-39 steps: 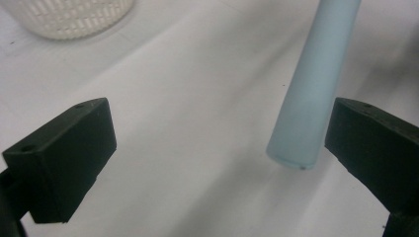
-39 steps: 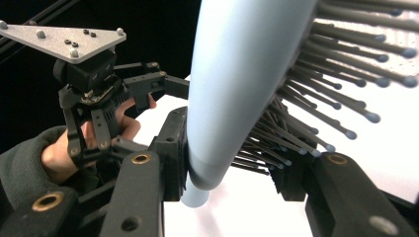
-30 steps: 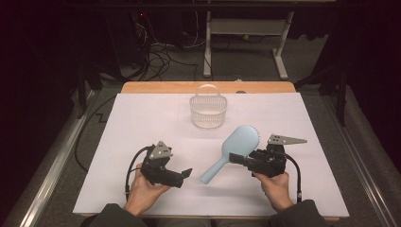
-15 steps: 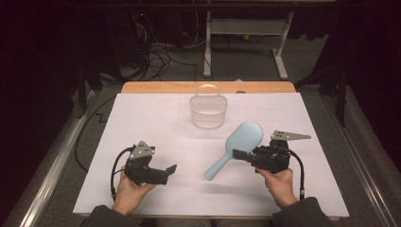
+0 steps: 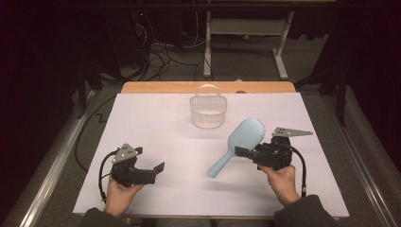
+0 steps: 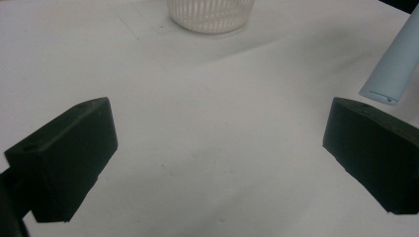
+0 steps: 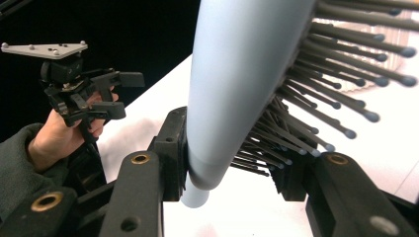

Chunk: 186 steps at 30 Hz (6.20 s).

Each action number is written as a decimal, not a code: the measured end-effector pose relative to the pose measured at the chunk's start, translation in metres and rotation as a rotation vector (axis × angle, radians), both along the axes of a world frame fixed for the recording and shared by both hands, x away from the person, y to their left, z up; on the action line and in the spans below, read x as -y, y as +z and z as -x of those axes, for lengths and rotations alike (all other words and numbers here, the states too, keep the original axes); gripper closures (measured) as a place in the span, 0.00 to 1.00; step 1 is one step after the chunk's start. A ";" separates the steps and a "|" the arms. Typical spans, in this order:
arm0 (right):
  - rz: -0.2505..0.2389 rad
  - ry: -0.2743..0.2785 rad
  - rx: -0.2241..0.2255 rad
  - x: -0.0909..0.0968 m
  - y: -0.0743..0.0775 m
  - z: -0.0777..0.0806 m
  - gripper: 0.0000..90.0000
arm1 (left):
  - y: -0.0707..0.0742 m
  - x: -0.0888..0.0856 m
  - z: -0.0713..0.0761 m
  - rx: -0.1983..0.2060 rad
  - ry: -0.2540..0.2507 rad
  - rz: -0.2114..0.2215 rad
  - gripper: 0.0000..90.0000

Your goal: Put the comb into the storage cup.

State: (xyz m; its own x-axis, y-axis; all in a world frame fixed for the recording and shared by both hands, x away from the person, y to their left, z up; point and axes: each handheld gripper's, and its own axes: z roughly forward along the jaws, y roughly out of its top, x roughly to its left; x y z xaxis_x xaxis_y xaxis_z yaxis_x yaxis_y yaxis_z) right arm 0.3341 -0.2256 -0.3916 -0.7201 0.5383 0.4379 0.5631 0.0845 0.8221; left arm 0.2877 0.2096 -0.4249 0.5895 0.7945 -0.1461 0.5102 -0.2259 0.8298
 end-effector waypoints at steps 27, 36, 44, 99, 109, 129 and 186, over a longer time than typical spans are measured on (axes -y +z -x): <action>0.054 -0.015 0.004 0.002 0.014 -0.011 0.62 | -0.009 -0.023 -0.003 0.033 0.069 0.062 0.00; 0.081 -0.018 0.028 0.000 0.028 -0.018 0.62 | -0.010 -0.025 -0.004 0.030 0.076 0.072 0.00; 0.101 -0.018 0.036 -0.004 0.036 -0.025 0.62 | -0.010 -0.024 -0.004 0.033 0.075 0.071 0.00; 0.169 -0.066 0.043 -0.026 0.061 -0.073 0.63 | -0.012 -0.022 -0.004 0.027 0.064 0.057 0.00; 0.175 -0.080 0.046 -0.031 0.069 -0.082 0.63 | -0.012 -0.023 -0.004 0.027 0.064 0.062 0.00; 0.193 -0.096 0.053 -0.045 0.080 -0.099 0.63 | -0.012 -0.023 -0.005 0.021 0.057 0.062 0.00; 0.220 -0.245 0.074 -0.064 0.111 -0.151 0.62 | -0.012 -0.021 -0.004 0.020 0.040 0.066 0.00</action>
